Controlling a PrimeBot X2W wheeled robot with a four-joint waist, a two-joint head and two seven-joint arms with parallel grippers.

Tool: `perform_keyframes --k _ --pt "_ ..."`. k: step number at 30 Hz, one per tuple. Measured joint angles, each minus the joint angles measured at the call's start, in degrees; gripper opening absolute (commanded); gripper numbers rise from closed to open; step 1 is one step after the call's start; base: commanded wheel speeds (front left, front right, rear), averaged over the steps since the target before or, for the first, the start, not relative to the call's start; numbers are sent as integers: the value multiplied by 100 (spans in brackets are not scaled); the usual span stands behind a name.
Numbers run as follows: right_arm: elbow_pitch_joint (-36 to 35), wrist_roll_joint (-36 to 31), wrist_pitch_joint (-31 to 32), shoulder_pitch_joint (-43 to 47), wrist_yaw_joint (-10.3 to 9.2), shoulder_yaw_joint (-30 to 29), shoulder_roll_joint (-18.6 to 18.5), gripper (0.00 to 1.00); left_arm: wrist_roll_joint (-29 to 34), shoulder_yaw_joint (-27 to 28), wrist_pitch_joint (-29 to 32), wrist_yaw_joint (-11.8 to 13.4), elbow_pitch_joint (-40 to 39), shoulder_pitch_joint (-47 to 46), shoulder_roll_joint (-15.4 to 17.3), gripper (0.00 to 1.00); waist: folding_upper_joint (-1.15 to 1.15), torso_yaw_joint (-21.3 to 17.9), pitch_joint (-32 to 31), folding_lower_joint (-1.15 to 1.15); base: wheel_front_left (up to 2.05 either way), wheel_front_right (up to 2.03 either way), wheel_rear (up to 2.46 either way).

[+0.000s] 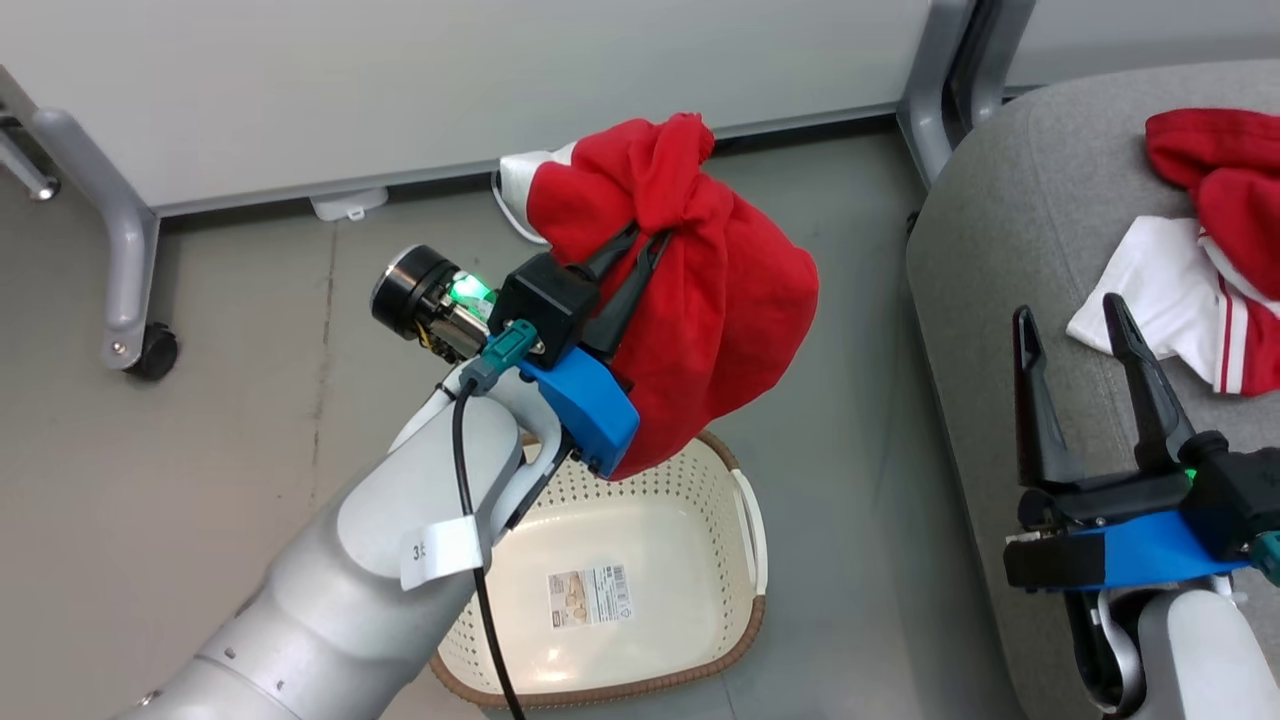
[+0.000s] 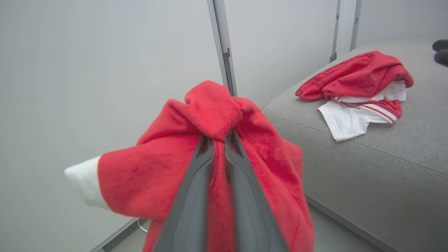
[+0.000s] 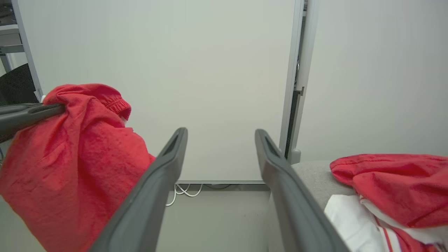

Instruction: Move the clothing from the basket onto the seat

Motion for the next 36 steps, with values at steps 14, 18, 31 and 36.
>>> perform_keyframes --k 14,18,31,36 --pt "-19 60 0 300 0 52 40 100 174 125 0 -69 -172 344 -33 0 0 74 -474 1 0 0 0" --pt "-96 67 0 266 0 327 49 100 220 146 0 -79 -182 344 -41 0 0 87 -444 1 0 0 0" --pt "368 466 0 -460 0 1762 75 100 380 183 0 -125 -218 253 -140 0 0 152 -226 1 0 0 0" --pt "712 521 0 -743 0 2050 82 100 435 181 0 -155 -250 202 -196 0 0 211 -113 2 0 0 0"
